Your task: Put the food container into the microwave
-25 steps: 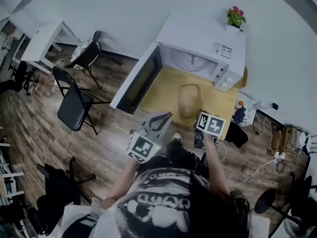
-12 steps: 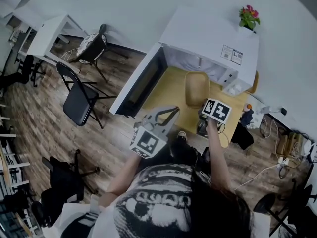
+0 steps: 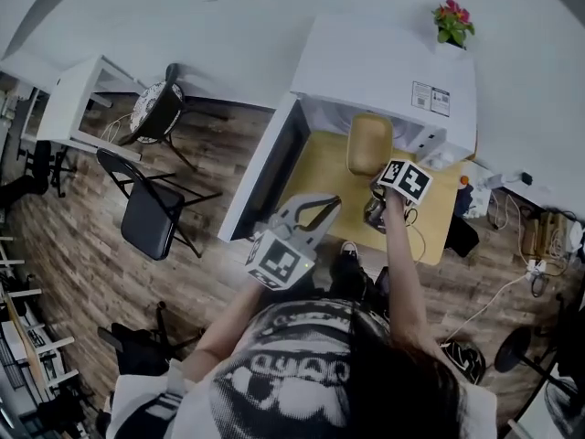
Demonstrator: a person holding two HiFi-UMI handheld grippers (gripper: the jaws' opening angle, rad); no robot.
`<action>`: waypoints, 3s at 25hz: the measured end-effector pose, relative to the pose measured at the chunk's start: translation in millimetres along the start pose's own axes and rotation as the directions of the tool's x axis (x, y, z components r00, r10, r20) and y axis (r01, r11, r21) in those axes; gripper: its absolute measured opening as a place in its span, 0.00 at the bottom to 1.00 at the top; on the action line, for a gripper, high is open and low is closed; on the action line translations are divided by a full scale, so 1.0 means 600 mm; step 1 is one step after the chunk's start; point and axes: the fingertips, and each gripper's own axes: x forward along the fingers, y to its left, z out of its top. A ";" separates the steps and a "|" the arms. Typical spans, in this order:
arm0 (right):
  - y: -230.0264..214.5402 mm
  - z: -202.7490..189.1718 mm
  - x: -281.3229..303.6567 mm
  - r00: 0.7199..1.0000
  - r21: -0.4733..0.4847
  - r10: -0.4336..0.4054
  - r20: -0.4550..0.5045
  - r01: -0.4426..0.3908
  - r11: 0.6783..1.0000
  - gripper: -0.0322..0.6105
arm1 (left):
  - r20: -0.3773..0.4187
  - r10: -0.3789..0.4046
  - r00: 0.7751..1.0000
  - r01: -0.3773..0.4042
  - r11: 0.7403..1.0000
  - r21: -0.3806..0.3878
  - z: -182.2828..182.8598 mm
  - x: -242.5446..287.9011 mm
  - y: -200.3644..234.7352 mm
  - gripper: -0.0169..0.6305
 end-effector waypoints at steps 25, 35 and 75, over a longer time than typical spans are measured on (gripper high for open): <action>0.049 0.064 0.076 0.983 0.327 0.044 0.181 -0.102 0.940 0.15 | 0.083 -0.239 0.967 0.240 0.971 0.000 -0.022 -0.004 0.015 0.04; 0.081 0.132 0.075 0.909 0.371 0.173 0.380 -0.321 0.871 0.22 | 0.078 -0.254 0.964 0.254 0.967 0.012 -0.024 -0.004 0.005 0.04; 0.081 -0.187 -0.280 0.862 -0.110 0.285 0.420 -0.263 0.959 0.14 | 0.126 -0.446 0.886 0.452 0.892 -0.018 -0.052 -0.051 -0.107 0.04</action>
